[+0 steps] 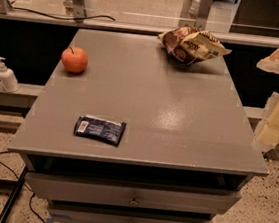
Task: Move brown chip bag near rxbar blueberry
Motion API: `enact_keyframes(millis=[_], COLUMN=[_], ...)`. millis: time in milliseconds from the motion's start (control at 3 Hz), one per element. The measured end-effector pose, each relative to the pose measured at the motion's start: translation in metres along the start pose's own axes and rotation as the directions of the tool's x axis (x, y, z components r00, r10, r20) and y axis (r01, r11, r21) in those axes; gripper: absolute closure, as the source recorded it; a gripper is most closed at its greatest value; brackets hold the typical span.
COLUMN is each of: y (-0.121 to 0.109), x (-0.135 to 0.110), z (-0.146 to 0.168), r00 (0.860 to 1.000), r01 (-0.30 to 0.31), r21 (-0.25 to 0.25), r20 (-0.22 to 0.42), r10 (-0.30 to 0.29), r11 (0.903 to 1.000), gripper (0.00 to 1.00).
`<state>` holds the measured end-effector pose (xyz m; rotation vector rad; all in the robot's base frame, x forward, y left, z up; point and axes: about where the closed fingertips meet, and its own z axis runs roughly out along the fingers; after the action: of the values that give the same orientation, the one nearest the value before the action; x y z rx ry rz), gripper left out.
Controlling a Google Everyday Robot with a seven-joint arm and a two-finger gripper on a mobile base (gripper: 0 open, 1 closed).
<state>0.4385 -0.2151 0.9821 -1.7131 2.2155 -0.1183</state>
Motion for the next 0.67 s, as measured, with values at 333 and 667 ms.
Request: enact_keyframes(millis=[333, 667], y=[0.0, -0.0077], x=[0.0, -0.0093], z=[0.0, 0.0092], r00=[1.0, 0.996], r01=[0.0, -0.024], r21=[0.0, -0.003], r20=[0.0, 0.082], r10=[0.0, 0.025], r11=[1.0, 0.9997], gripper=[0.0, 0.0])
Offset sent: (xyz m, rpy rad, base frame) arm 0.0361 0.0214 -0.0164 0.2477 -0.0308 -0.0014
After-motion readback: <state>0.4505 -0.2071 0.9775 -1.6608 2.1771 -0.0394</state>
